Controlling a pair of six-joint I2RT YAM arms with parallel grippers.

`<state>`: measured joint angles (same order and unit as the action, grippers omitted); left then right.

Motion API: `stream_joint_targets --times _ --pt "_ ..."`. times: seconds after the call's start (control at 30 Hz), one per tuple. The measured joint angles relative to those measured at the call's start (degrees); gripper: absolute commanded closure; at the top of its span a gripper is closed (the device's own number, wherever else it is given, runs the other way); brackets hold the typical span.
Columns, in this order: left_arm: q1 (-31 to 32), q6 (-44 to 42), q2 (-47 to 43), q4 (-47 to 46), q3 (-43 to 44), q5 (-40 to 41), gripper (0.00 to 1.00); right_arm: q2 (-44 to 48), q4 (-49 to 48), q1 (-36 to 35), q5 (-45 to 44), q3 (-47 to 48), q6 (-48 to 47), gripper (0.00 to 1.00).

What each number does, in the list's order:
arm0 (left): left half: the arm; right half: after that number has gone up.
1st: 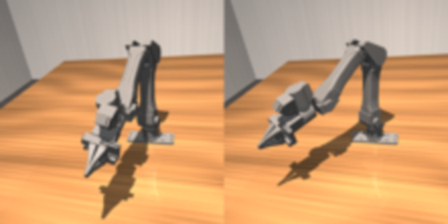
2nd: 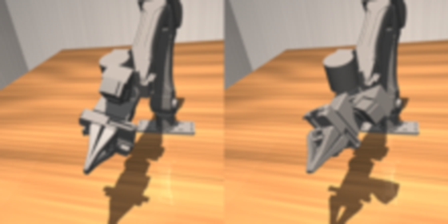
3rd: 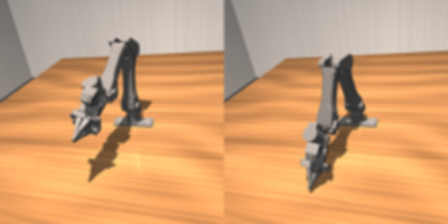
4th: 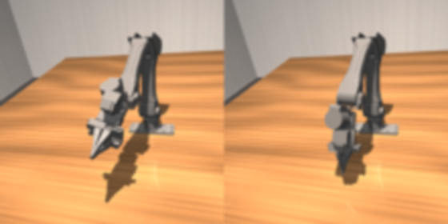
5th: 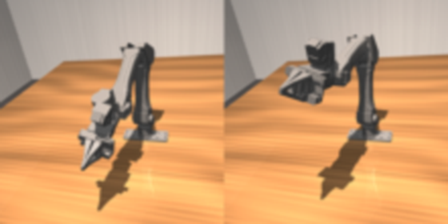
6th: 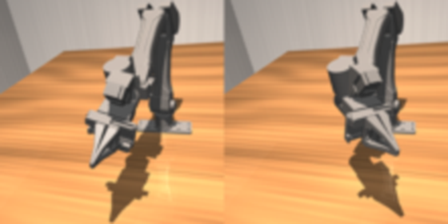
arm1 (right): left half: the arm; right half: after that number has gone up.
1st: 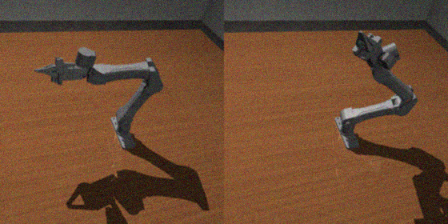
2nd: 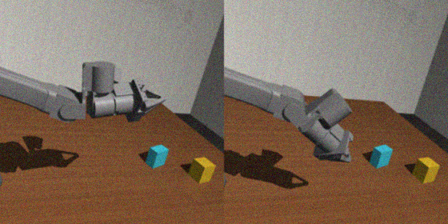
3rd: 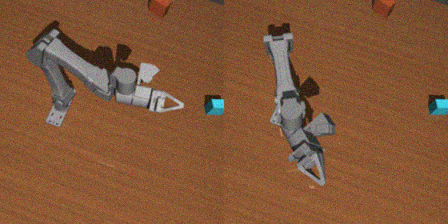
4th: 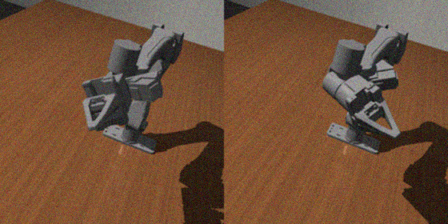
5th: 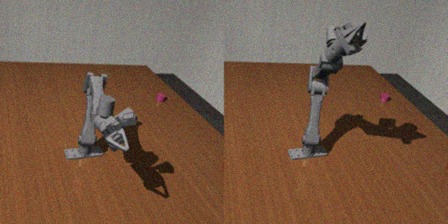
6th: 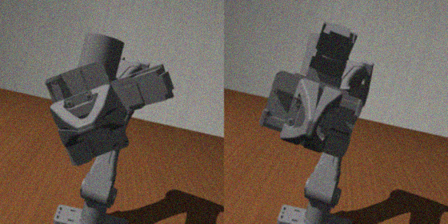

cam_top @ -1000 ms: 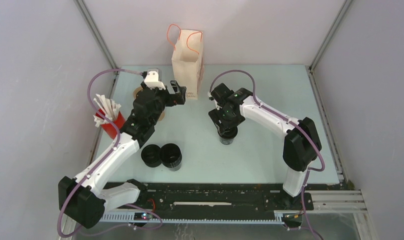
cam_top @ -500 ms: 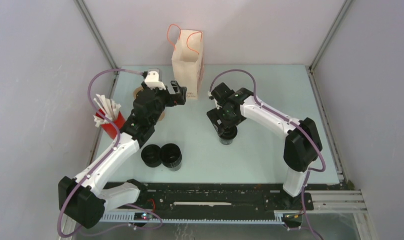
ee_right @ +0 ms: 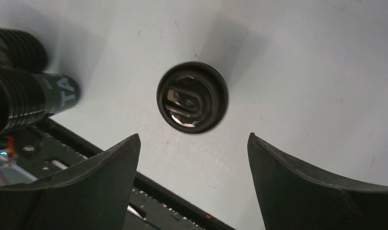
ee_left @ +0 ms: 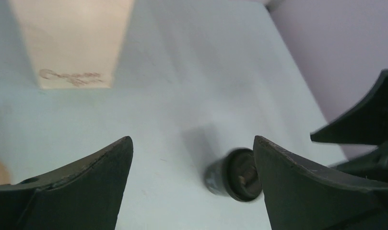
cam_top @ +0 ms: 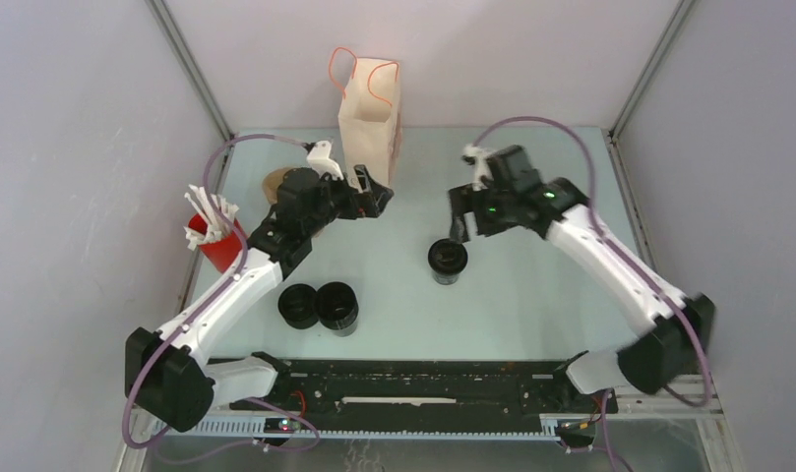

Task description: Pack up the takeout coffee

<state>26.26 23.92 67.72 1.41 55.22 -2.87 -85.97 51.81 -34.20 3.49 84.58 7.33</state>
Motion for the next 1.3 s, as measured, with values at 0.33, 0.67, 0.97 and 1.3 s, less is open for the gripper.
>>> stream_joint_targets --times 0.33,0.67,0.97,1.3 --pt "0.00 16.20 2.58 -12.74 -9.01 -22.32 0.05 17.99 -28.28 27.45 31.93 -34.58 12.52 0.19" --pt "0.50 26.14 18.45 -30.01 -15.15 -31.69 0.46 7.98 -60.26 32.22 49.86 -49.40 30.23 0.42" --pt "0.63 27.17 26.77 -36.61 -15.13 -35.10 0.53 1.03 -74.99 33.07 53.35 -52.41 36.74 0.46" --pt "1.20 26.91 29.88 -40.22 -15.15 -38.47 0.55 -5.18 -83.52 31.78 55.21 -53.46 40.70 0.50"
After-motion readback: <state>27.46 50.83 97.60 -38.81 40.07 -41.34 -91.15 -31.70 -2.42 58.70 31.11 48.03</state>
